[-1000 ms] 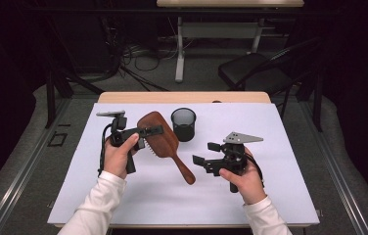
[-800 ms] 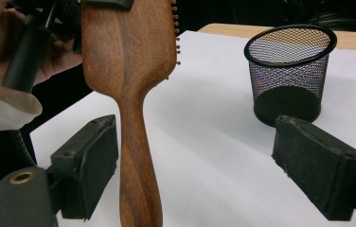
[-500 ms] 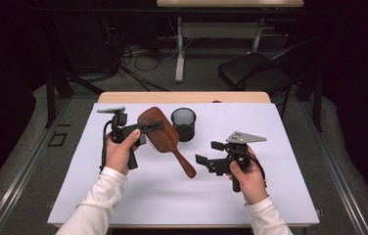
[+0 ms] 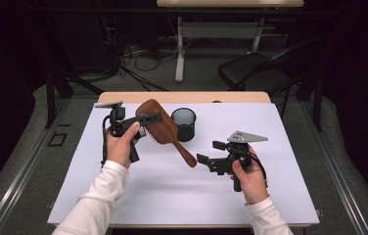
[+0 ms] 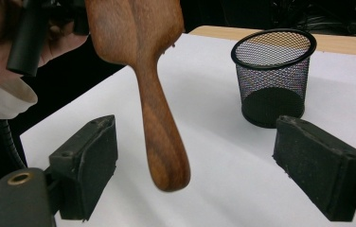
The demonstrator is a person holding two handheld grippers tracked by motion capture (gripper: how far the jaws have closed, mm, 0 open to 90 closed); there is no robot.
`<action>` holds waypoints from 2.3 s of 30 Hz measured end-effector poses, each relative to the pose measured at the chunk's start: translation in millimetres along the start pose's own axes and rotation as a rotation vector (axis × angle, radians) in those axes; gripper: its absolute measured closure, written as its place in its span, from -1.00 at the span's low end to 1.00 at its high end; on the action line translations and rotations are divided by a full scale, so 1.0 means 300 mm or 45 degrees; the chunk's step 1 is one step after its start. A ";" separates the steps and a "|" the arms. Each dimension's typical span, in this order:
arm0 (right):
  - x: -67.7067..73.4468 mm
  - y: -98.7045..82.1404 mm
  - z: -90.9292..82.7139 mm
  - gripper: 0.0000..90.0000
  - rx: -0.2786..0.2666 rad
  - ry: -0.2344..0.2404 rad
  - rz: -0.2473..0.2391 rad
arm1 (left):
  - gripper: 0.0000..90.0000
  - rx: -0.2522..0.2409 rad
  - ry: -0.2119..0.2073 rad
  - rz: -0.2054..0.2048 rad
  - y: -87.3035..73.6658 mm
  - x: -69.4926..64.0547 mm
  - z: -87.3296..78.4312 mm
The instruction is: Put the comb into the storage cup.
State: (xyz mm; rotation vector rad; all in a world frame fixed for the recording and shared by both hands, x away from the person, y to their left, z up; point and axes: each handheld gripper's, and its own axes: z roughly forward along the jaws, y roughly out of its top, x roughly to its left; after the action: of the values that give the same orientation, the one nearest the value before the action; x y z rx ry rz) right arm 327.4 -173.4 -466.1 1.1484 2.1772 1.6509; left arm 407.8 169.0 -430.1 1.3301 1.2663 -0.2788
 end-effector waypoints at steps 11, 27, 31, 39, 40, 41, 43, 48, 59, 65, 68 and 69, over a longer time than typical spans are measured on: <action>-0.004 0.000 -0.003 -0.68 0.003 -0.017 0.007 | 0.15 -0.049 0.041 0.030 0.041 -0.012 0.020; -0.010 0.000 -0.008 -0.68 -0.012 -0.026 0.013 | 0.15 -0.109 0.117 0.032 0.089 -0.021 0.070; -0.010 0.000 -0.009 -0.68 -0.016 -0.027 0.012 | 0.15 -0.137 0.128 0.030 0.102 -0.022 0.078; -0.017 -0.001 -0.011 -0.68 -0.014 -0.035 0.014 | 0.15 -0.151 0.155 0.029 0.129 -0.027 0.098; -0.017 -0.001 -0.012 -0.68 -0.014 -0.034 0.019 | 0.15 -0.154 0.158 0.034 0.133 -0.029 0.100; -0.018 -0.001 -0.012 -0.68 -0.017 -0.033 0.018 | 0.15 -0.155 0.158 0.035 0.136 -0.031 0.102; -0.020 -0.001 -0.013 -0.68 -0.018 -0.032 0.020 | 0.15 -0.161 0.165 0.043 0.145 -0.036 0.105; -0.023 -0.003 -0.014 -0.68 -0.016 -0.037 0.022 | 0.15 -0.178 0.186 0.055 0.168 -0.054 0.114; -0.021 -0.003 -0.014 -0.68 -0.016 -0.040 0.020 | 0.15 -0.195 0.210 0.091 0.210 -0.095 0.111; -0.021 -0.005 -0.014 -0.68 -0.014 -0.040 0.022 | 0.15 -0.211 0.220 0.109 0.229 -0.112 0.108; -0.020 -0.004 -0.015 -0.68 -0.022 -0.040 0.024 | 0.15 -0.216 0.224 0.128 0.235 -0.119 0.110; -0.020 -0.004 -0.016 -0.68 -0.022 -0.042 0.023 | 0.15 -0.221 0.232 0.126 0.236 -0.122 0.111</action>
State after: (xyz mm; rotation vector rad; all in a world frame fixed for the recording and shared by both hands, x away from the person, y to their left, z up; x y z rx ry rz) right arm 328.3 -181.0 -467.4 1.1851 2.1354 1.6427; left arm 465.8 146.4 -370.2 1.2851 1.3389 0.0231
